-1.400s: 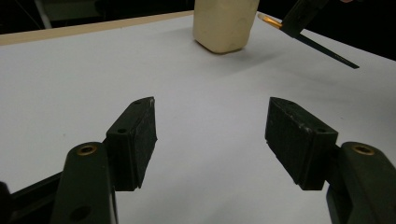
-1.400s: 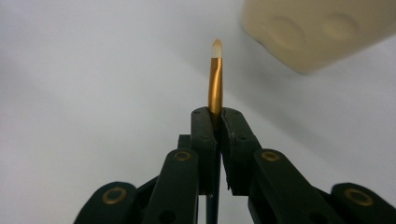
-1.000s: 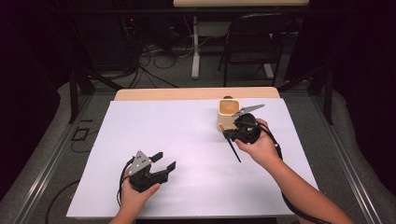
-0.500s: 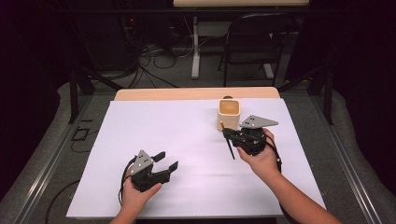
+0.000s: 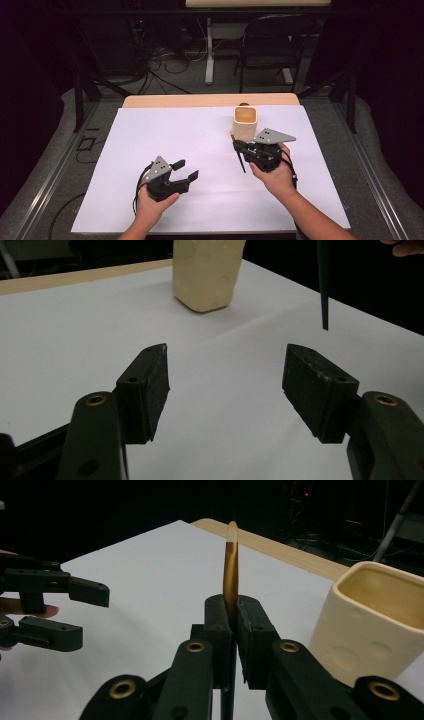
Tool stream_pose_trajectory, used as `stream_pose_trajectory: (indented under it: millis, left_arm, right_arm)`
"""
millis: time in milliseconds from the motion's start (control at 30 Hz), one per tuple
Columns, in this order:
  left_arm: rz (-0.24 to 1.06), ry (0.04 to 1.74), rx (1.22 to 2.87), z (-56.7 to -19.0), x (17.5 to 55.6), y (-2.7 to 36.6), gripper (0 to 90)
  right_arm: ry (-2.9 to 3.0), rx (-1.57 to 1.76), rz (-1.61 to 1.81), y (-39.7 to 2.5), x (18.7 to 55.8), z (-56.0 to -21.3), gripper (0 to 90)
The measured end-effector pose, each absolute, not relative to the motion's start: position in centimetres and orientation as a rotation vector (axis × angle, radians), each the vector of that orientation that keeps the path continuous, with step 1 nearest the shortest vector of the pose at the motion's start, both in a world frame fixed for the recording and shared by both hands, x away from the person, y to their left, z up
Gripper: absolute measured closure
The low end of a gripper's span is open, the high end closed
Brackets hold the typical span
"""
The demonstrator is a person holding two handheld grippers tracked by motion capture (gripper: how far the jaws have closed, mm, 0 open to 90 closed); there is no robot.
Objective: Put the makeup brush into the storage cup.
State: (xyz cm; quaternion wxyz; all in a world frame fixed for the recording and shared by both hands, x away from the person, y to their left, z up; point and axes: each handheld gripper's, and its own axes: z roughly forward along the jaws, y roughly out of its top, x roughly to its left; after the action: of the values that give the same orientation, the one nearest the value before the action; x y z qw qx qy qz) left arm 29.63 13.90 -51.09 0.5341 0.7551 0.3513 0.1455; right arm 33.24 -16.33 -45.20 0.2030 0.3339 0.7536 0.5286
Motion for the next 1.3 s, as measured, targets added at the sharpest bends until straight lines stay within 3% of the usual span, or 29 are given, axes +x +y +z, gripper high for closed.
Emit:
stream_pose_trajectory:
  millis: [500,1300]
  left_arm:
    - [0.248,0.752,1.790,-48.7,30.8,8.9,41.0]
    - [0.153,0.783,1.781,-49.5,30.8,7.0,58.1]
  right_arm:
    - [2.092,0.923,1.578,-15.1,32.4,-44.8,84.0]
    - [2.066,0.941,1.682,-14.8,31.7,-45.4,84.0]
